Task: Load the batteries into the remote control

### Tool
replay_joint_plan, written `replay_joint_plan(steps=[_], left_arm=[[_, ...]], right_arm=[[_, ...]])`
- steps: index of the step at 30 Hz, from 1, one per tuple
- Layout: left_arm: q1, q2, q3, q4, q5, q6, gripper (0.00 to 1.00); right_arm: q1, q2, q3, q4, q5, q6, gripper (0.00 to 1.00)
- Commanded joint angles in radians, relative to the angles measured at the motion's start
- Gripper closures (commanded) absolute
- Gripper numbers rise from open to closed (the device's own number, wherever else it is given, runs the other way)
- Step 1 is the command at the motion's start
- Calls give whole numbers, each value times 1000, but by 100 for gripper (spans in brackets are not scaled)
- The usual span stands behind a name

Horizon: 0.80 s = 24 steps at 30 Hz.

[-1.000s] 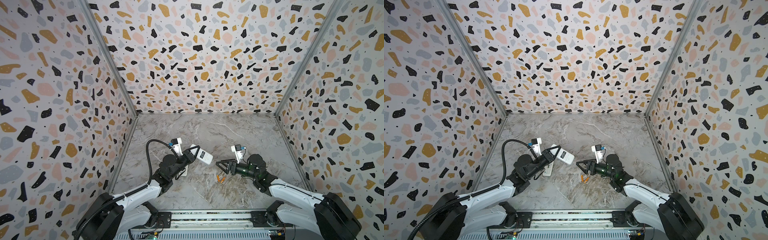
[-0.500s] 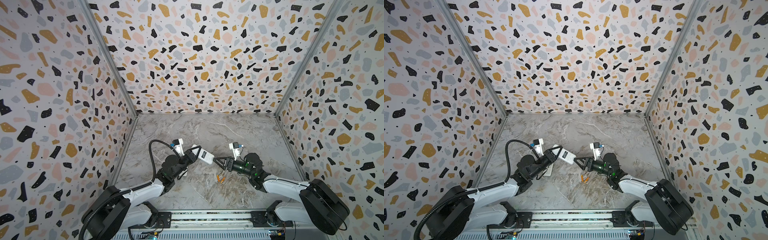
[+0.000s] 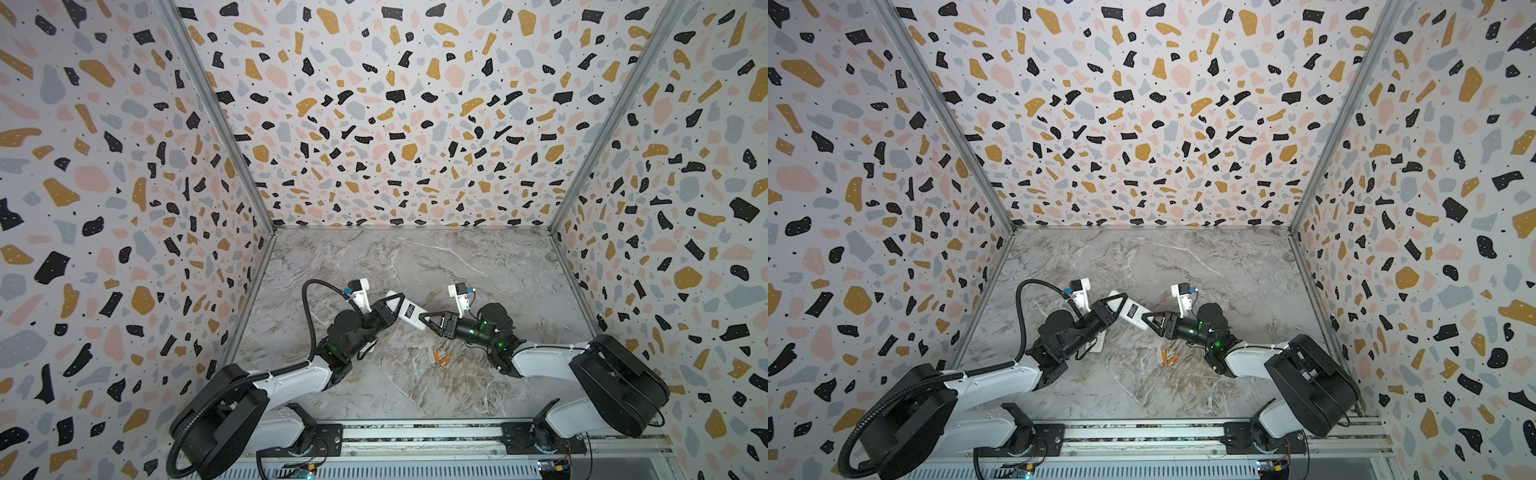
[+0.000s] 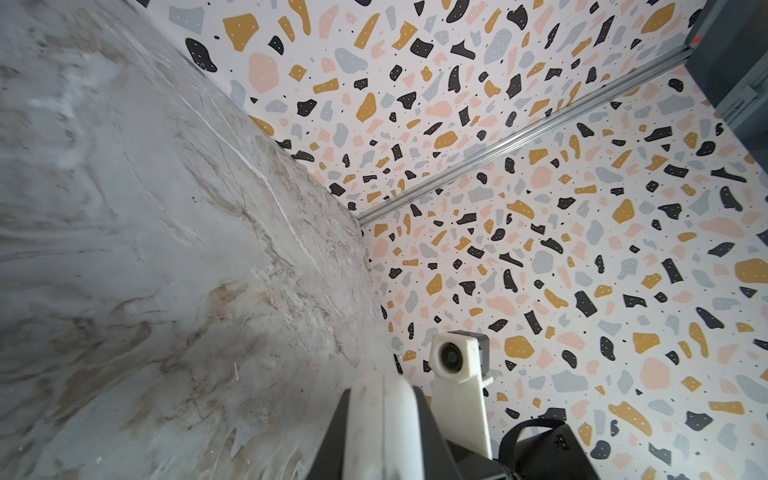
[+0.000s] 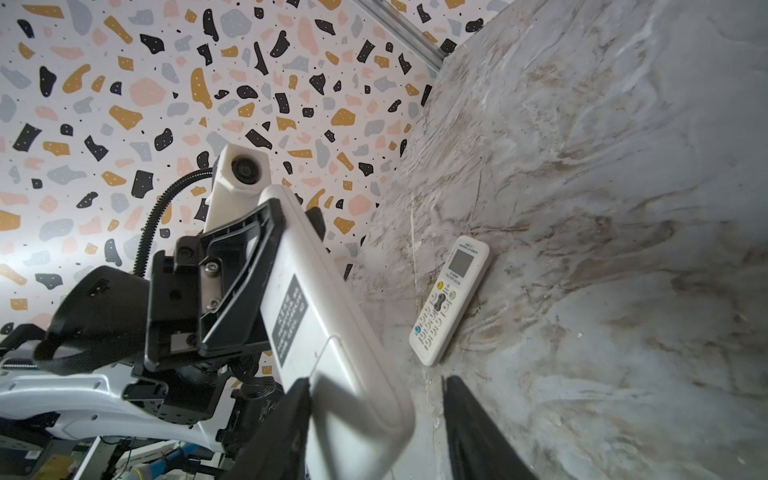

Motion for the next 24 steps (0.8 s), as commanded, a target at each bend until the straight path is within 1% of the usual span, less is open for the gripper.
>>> replay_joint_plan(steps=[1, 5, 10, 12, 17, 24], left_arm=[[-9, -8, 4, 97, 16, -3, 100], [-9, -7, 4, 100, 17, -2, 100], [-9, -4, -1, 104, 14, 0, 100], [-9, -3, -2, 107, 13, -2, 100], [-9, -4, -2, 102, 4, 1, 100], [-9, 8, -4, 110, 2, 2, 100]], right_arm=[[11, 32, 29, 81, -15, 33, 58], [18, 56, 32, 102, -20, 38, 72], [18, 43, 24, 84, -18, 25, 84], [18, 34, 24, 71, -18, 18, 86], [18, 1, 23, 5, -5, -23, 86], [21, -48, 21, -42, -11, -68, 70]])
